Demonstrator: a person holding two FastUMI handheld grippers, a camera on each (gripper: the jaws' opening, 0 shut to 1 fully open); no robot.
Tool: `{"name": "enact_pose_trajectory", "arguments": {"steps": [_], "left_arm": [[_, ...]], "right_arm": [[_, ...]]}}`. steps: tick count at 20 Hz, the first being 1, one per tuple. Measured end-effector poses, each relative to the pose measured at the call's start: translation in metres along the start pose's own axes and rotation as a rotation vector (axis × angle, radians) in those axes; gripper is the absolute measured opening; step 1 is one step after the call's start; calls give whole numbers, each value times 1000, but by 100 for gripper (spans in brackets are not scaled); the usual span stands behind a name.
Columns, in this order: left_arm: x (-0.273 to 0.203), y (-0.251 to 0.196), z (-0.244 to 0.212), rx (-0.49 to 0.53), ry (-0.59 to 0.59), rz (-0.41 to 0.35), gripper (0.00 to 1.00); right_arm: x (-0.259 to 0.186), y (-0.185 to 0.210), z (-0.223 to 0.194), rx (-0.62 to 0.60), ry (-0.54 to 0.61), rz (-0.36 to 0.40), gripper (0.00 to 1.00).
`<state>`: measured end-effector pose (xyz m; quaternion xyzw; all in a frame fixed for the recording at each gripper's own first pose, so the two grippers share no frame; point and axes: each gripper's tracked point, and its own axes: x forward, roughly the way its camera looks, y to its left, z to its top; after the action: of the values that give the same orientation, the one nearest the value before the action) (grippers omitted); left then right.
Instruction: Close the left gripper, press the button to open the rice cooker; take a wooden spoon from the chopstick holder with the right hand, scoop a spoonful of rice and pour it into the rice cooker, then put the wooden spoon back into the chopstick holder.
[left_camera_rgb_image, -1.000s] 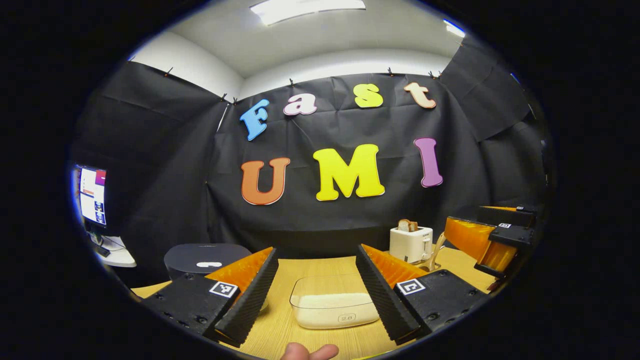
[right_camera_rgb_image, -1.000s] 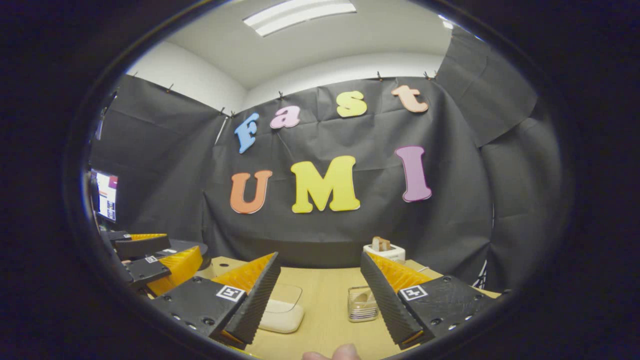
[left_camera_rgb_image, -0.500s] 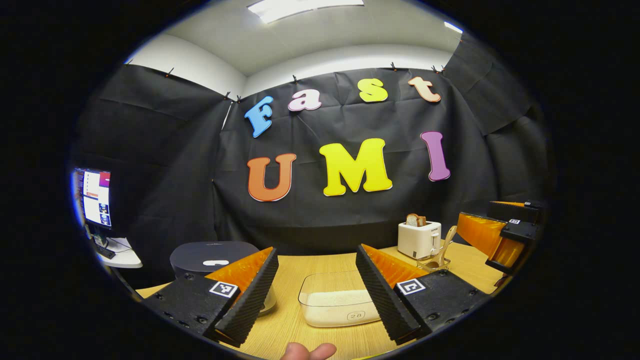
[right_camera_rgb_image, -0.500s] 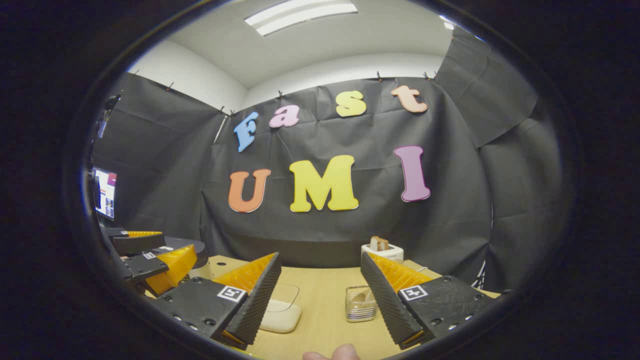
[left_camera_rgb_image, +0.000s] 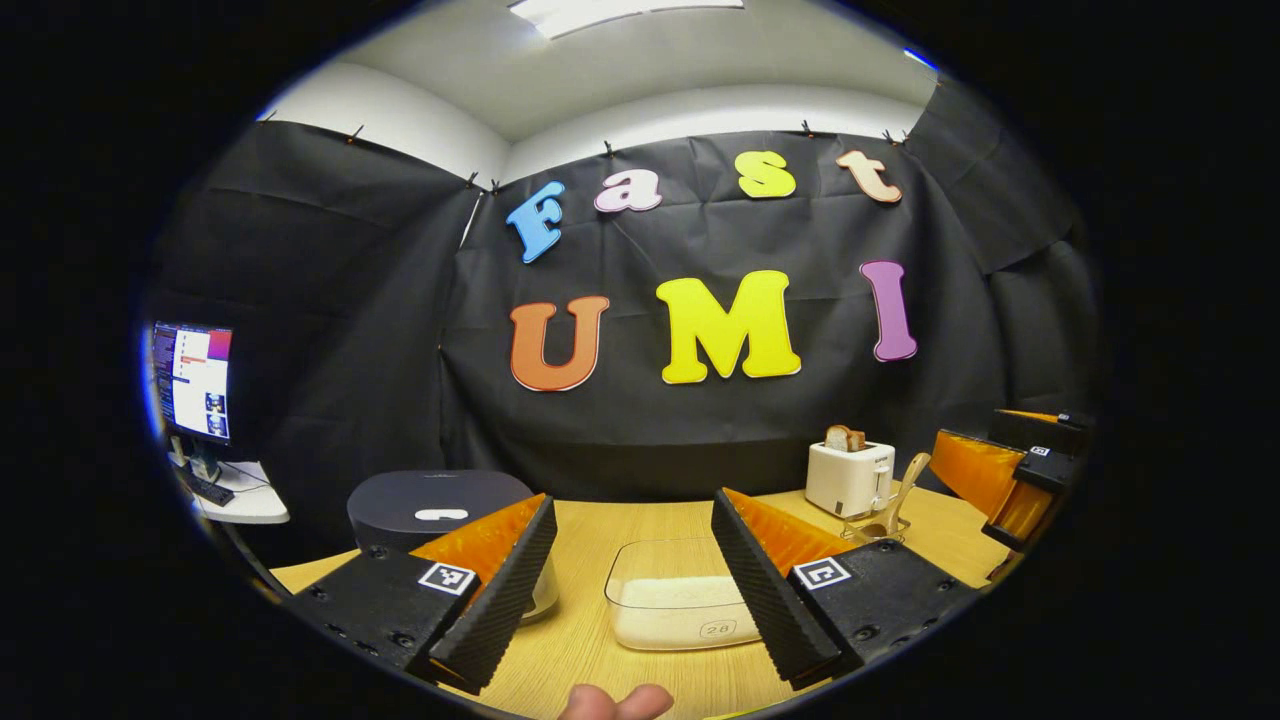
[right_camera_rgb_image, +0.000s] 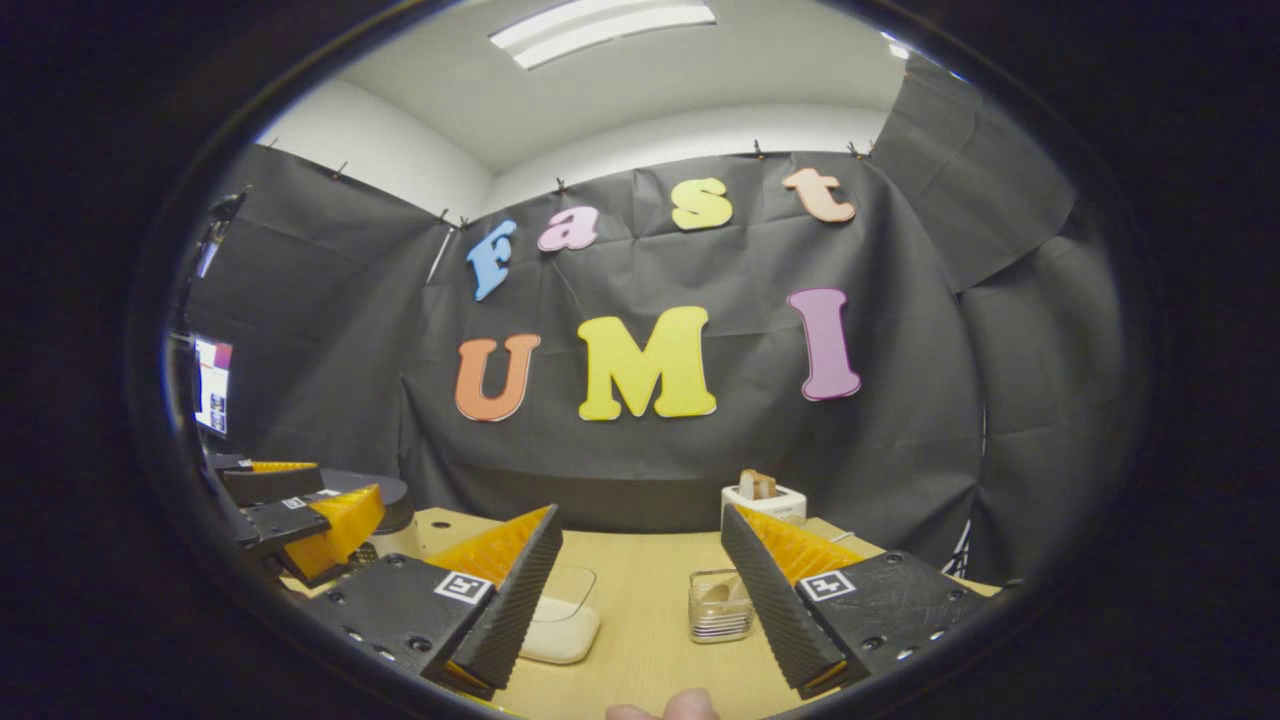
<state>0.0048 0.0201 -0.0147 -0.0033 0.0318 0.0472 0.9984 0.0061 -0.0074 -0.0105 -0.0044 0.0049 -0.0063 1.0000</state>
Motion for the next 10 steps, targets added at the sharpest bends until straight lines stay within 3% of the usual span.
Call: {"name": "enact_pose_trajectory", "arguments": {"steps": [9, 10], "left_arm": [[5, 31, -8, 24, 41, 174, 99], [8, 37, -11, 19, 66, 194, 99]], "right_arm": [[7, -24, 2, 15, -9, 9, 92], [8, -29, 2, 37, -14, 2, 95]]}}
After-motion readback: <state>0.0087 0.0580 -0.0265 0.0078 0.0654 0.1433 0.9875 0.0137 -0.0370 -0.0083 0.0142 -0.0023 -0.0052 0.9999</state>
